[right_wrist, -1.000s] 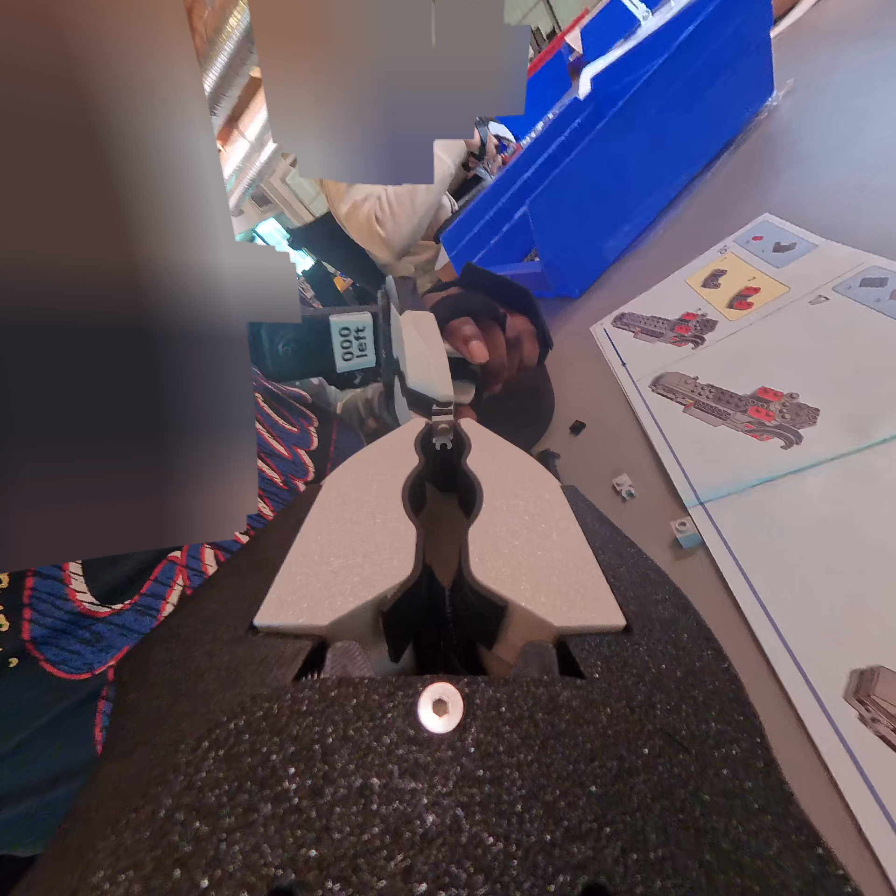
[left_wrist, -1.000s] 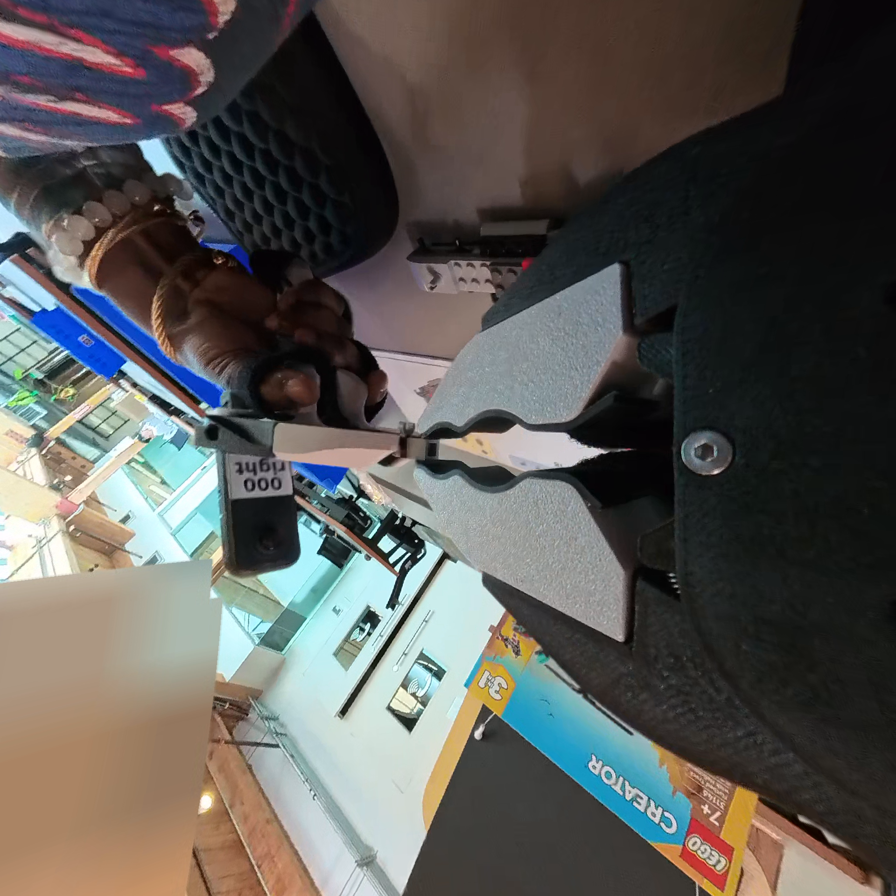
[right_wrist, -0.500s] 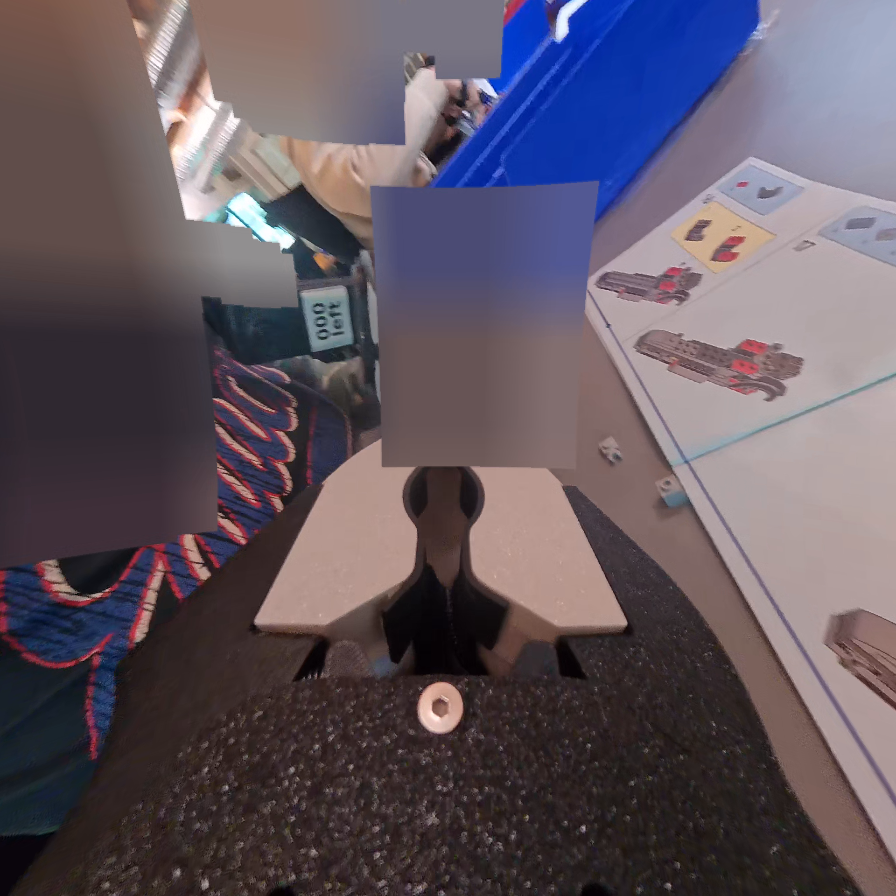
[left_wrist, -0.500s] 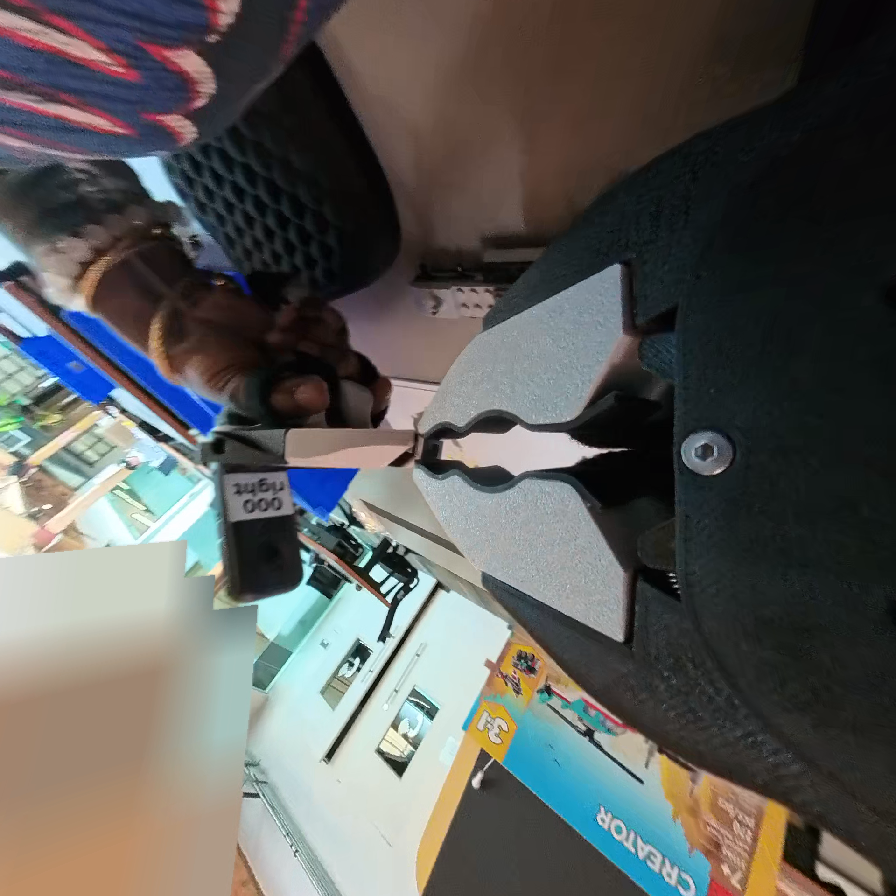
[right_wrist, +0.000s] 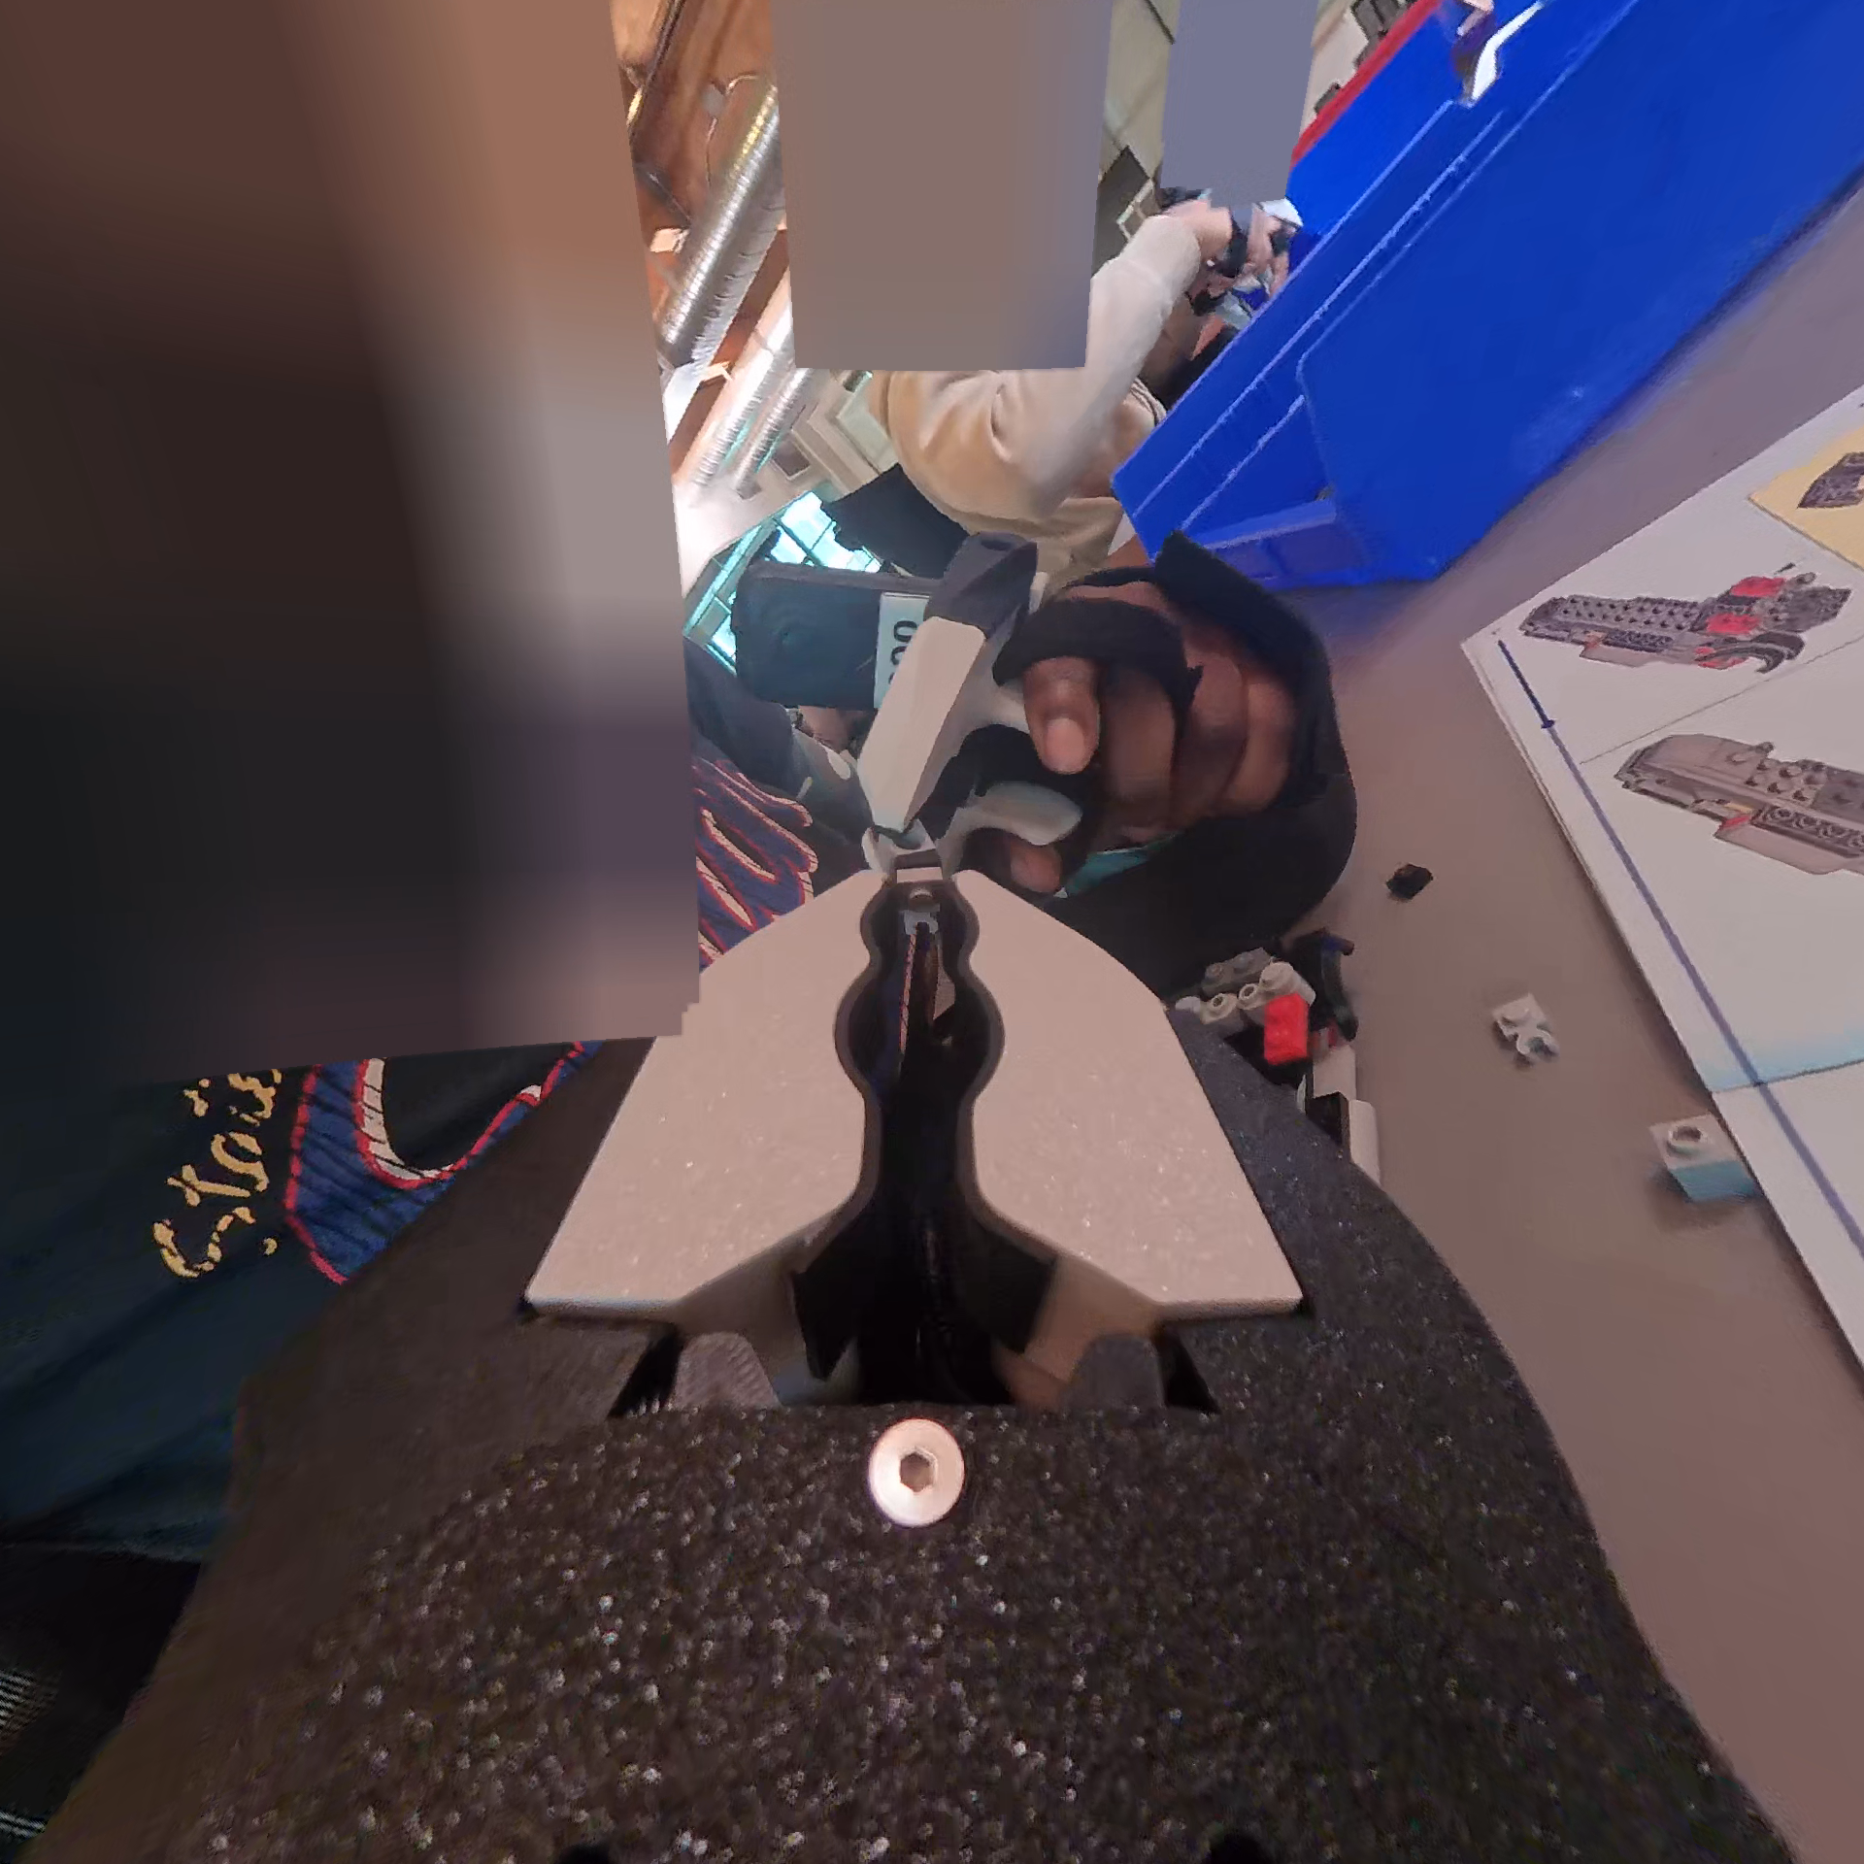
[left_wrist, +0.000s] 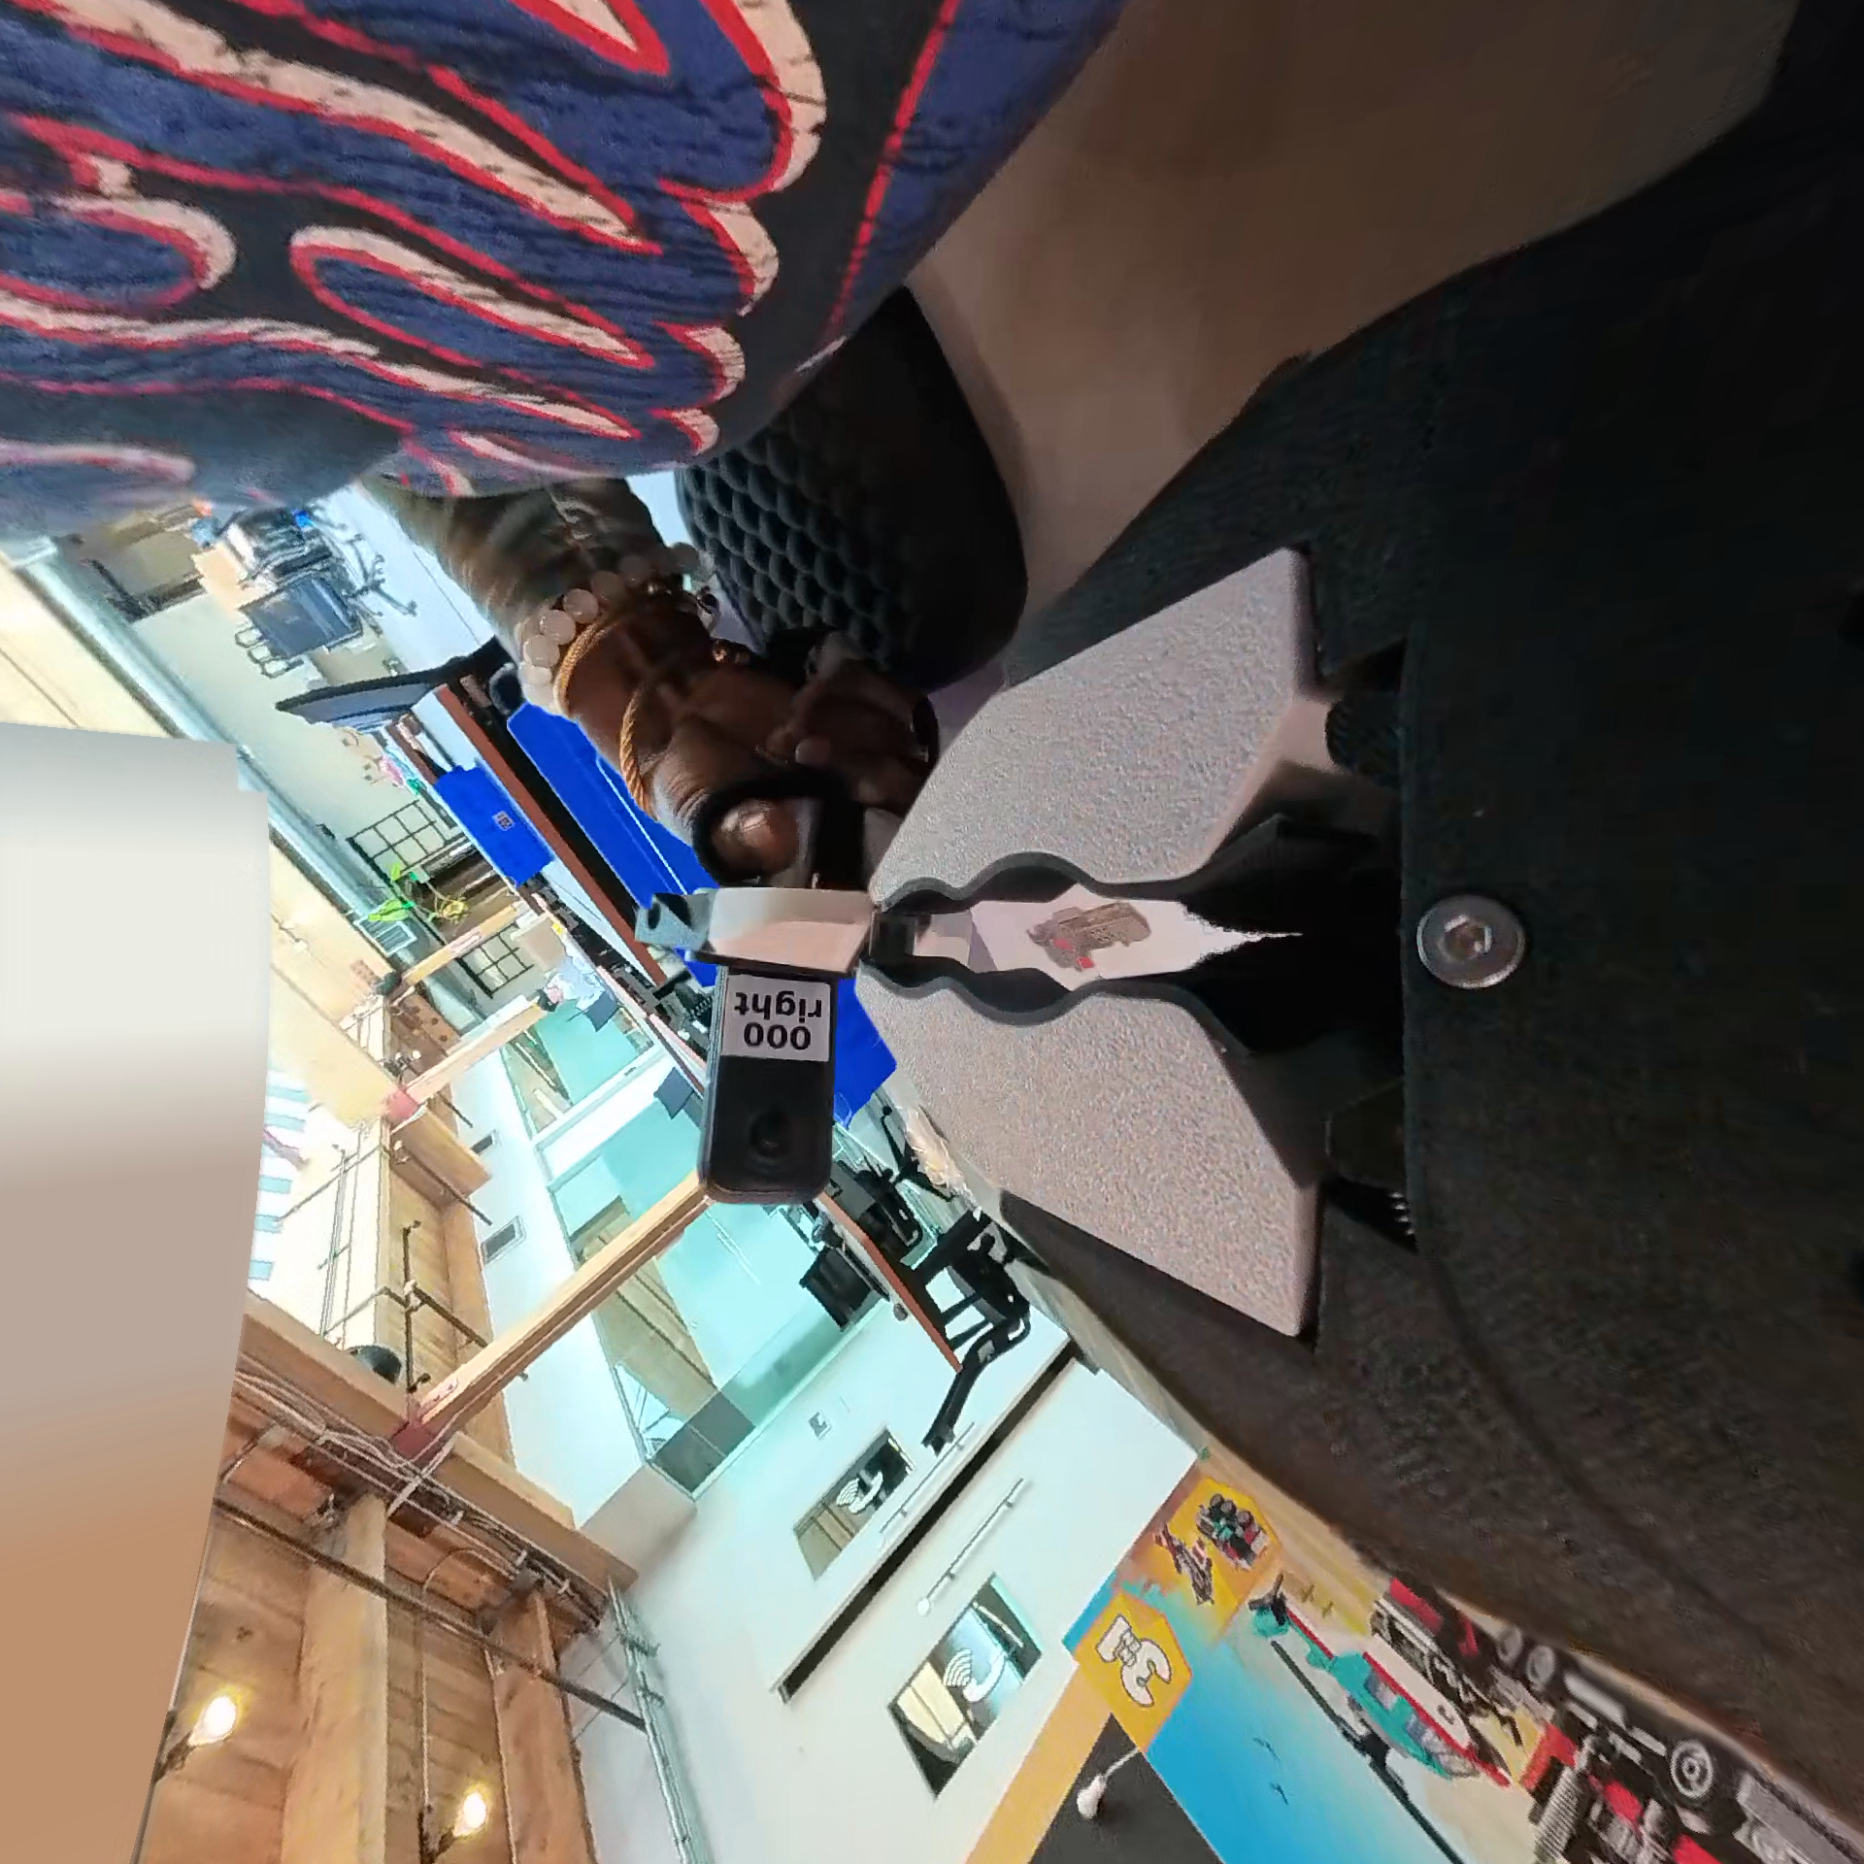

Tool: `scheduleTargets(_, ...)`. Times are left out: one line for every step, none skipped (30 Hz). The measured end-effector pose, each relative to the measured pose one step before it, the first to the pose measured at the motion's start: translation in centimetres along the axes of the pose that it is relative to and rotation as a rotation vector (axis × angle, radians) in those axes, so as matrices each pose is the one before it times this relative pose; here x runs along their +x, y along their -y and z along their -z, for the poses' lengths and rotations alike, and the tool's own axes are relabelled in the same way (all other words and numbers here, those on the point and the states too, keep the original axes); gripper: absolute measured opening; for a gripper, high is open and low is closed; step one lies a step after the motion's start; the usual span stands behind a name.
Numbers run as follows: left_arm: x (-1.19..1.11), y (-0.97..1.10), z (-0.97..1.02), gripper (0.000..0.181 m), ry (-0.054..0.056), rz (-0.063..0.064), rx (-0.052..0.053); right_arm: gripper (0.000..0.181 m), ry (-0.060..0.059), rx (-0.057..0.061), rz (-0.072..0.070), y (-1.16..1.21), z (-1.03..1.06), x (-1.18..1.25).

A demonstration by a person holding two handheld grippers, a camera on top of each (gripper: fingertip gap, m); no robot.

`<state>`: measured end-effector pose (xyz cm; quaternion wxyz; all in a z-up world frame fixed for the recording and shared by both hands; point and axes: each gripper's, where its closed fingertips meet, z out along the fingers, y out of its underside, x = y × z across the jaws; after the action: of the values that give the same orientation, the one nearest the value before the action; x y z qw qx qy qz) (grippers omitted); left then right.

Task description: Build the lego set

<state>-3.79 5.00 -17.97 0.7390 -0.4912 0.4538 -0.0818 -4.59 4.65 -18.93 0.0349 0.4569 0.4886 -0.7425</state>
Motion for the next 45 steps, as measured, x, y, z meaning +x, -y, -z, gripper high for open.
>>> scheduleTargets(0.125, -0.008, 0.012, 0.007, -0.0047, -0.0048, -0.0005, 0.008, -0.0036, -0.0028, -0.0122, -0.117, -0.015, -0.044)
scheduleTargets(0.073, 0.077, 0.009, 0.007, -0.0039, 0.0015, 0.0057, 0.008, 0.0021, 0.0017, -0.0113, -0.047, -0.026, -0.116)
scheduleTargets(0.001, 0.06, -0.011, 0.007, -0.0023, -0.0023, 0.0033, 0.008, 0.0009, 0.0094, -0.016, 0.049, 0.015, -0.055)
scheduleTargets(-0.007, 0.029, -0.029, 0.007, -0.002, -0.0101, -0.0007, 0.008, 0.0045, 0.0092, -0.0142, 0.011, 0.029, -0.055)
scheduleTargets(0.089, 0.046, -0.039, 0.007, -0.0058, -0.0094, 0.002, 0.008, 0.0117, 0.0022, -0.014, -0.128, 0.031, -0.104)
scheduleTargets(0.144, 0.098, -0.027, 0.007, -0.0077, -0.0058, 0.0052, 0.01, 0.0181, 0.0018, -0.0227, -0.149, -0.004, -0.151)
scheduleTargets(0.12, 0.186, -0.024, 0.007, -0.0058, -0.0057, 0.0088, 0.008, 0.0268, 0.0037, -0.0244, -0.119, -0.056, -0.253)
scheduleTargets(0.059, 0.236, -0.021, 0.007, -0.0018, -0.0061, 0.0108, 0.008, 0.0281, 0.0072, -0.0235, -0.038, -0.075, -0.273)
scheduleTargets(-0.033, 0.182, -0.001, 0.007, 0.0019, -0.0089, 0.007, 0.008, 0.0183, 0.0099, -0.0148, 0.054, -0.072, -0.183)
scheduleTargets(-0.065, 0.114, 0.03, 0.007, 0.0024, -0.0129, 0.0014, 0.01, 0.0048, 0.0044, -0.0024, 0.056, -0.078, -0.094)
scheduleTargets(-0.083, 0.09, 0.028, 0.007, 0.0032, -0.0138, -0.0002, 0.008, -0.002, 0.0017, 0.0046, 0.095, -0.076, -0.098)
scheduleTargets(-0.077, 0.123, 0.038, 0.007, 0.0042, -0.0096, 0.0026, 0.008, -0.0049, -0.0022, 0.0098, 0.049, -0.087, -0.123)
scheduleTargets(-0.09, 0.148, 0.03, 0.007, 0.0057, -0.0054, 0.0049, 0.008, -0.0034, 0.0016, 0.0105, 0.097, -0.084, -0.136)
scheduleTargets(-0.104, 0.14, 0.015, 0.007, 0.0062, -0.0048, 0.0052, 0.008, -0.0008, 0.0041, 0.0085, 0.073, -0.085, -0.129)
scheduleTargets(-0.089, 0.102, 0.012, 0.007, 0.0057, -0.0038, 0.0042, 0.008, 0.0017, 0.0097, 0.0023, 0.094, -0.057, -0.085)
scheduleTargets(-0.072, 0.117, -0.004, 0.007, 0.0043, 0.0015, 0.0069, 0.008, 0.0079, 0.0105, -0.0037, 0.062, -0.048, -0.104)
scheduleTargets(-0.027, 0.158, -0.003, 0.007, -0.0003, 0.0159, 0.0141, 0.008, 0.0149, 0.0076, -0.0069, 0.008, -0.087, -0.148)
scheduleTargets(-0.023, 0.198, 0.018, 0.007, -0.0054, 0.0336, 0.0208, 0.008, 0.0171, 0.0069, -0.0106, -0.011, -0.135, -0.166)
scheduleTargets(0.009, 0.199, 0.036, 0.007, -0.0096, 0.0417, 0.022, 0.008, 0.0155, 0.0041, -0.0105, -0.037, -0.156, -0.158)
scheduleTargets(-0.019, 0.136, 0.053, 0.008, -0.009, 0.0358, 0.0143, 0.008, 0.0104, 0.007, -0.0121, 0.016, -0.126, -0.081)
scheduleTargets(-0.094, -0.015, 0.042, 0.008, -0.0024, 0.0204, 0.0003, 0.009, -0.0011, 0.0097, -0.0106, 0.12, -0.009, 0.053)
scheduleTargets(-0.122, -0.225, 0.035, 0.008, 0.0034, 0.0057, -0.0153, 0.009, -0.0206, 0.0036, -0.0002, 0.118, 0.128, 0.221)
scheduleTargets(-0.164, -0.446, -0.003, 0.008, 0.0083, 0.0012, -0.03, 0.01, -0.0428, -0.0041, 0.0102, 0.173, 0.288, 0.378)
scheduleTargets(-0.22, -0.561, -0.079, 0.008, 0.0161, 0.0061, -0.0361, 0.01, -0.0597, -0.0143, 0.0276, 0.205, 0.381, 0.401)
scheduleTargets(-0.483, -0.441, -0.098, 0.008, 0.0346, 0.0188, -0.025, 0.011, -0.078, -0.0276, 0.0531, 0.2, 0.54, 0.491)
scheduleTargets(-0.939, -0.197, 0.044, 0.008, 0.0578, 0.0338, -0.004, 0.008, -0.1298, -0.0541, 0.0718, -0.042, 0.852, 1.17)
scheduleTargets(-1.158, -0.099, 0.177, 0.008, 0.0571, 0.0473, 0.004, 0.008, -0.1808, -0.0876, 0.0824, -0.506, 1.103, 1.974)
scheduleTargets(-1.025, -0.156, 0.221, 0.008, 0.0354, 0.0612, -0.0005, 0.008, -0.1981, -0.114, 0.0877, -0.977, 1.027, 2.352)
scheduleTargets(-0.902, -0.145, 0.199, 0.008, 0.0266, 0.0695, 0.0016, 0.008, -0.1673, -0.1262, 0.0801, -1.264, 0.636, 2.025)
scheduleTargets(-0.977, -0.029, 0.215, 0.008, 0.0347, 0.0699, 0.0111, 0.008, -0.1172, -0.1197, 0.0633, -1.242, 0.162, 1.316)
scheduleTargets(-0.904, 0.109, 0.241, 0.008, 0.0328, 0.0666, 0.0206, 0.008, -0.0745, -0.103, 0.0452, -1.034, -0.213, 0.733)
scheduleTargets(-0.591, 0.269, 0.243, 0.008, 0.0116, 0.0617, 0.0279, 0.008, -0.0482, -0.0826, 0.034, -0.801, -0.462, 0.415)
scheduleTargets(-0.304, 0.359, 0.206, 0.008, -0.0036, 0.0565, 0.0303, 0.008, -0.0251, -0.0574, 0.0258, -0.533, -0.612, 0.168)
scheduleTargets(-0.204, 0.263, 0.155, 0.008, -0.0059, 0.0509, 0.025, 0.008, -0.0051, -0.0352, 0.013, -0.329, -0.677, 0.01)
scheduleTargets(-0.136, 0.073, 0.103, 0.008, -0.0077, 0.0467, 0.0145, 0.008, -0.0022, -0.0282, 0.0027, -0.289, -0.643, 0.066)
scheduleTargets(-0.07, -0.011, 0.072, 0.008, -0.0084, 0.0394, 0.0079, 0.008, -0.0032, -0.0154, 0.0041, -0.142, -0.438, 0.078)
scheduleTargets(0.037, 0.023, 0.046, 0.008, -0.0091, 0.0229, 0.0077, 0.008, -0.0038, 0.0418, 0.0039, 0.682, 0.068, 0.033)
scheduleTargets(0.099, 0.009, 0.041, 0.008, -0.0068, 0.0042, 0.0049, 0.008, 0.0001, 0.0019, -0.0013, 0.124, -0.006, 0.02)
scheduleTargets(0.047, -0.034, 0.011, 0.008, -0.0007, -0.0106, -0.0017, 0.013, -0.0061, -0.0146, 0.0019, -0.144, -0.089, 0.066)
scheduleTargets(0.019, -0.089, -0.013, 0.008, 0.0028, -0.0188, -0.0056, 0.016, -0.0106, -0.0109, 0.009, -0.165, -0.098, 0.061)
scheduleTargets(0.038, -0.083, -0.035, 0.008, 0.0016, -0.0198, -0.0062, 0.018, 0.0006, 0.0188, 0.0145, 0.229, 0.017, -0.151)
scheduleTargets(0.078, -0.107, -0.054, 0.008, -0.0012, -0.0156, -0.0076, 0.018, 0.013, 0.0184, 0.0105, 0.222, 0.027, -0.292)
scheduleTargets(0.075, -0.153, -0.052, 0.008, -0.0024, -0.0106, -0.0095, 0.019, 0.0046, 0.0179, -0.0004, 0.221, 0.071, -0.114)
scheduleTargets(0.057, -0.14, -0.044, 0.008, -0.0006, -0.0095, -0.0083, 0.02, -0.0063, 0.018, -0.0038, 0.225, 0.167, 0.08)
scheduleTargets(0.014, -0.016, -0.006, 0.008, 0.0041, -0.0127, -0.0001, 0.021, -0.0077, 0.0302, -0.0046, 0.397, 0.28, 0.139)
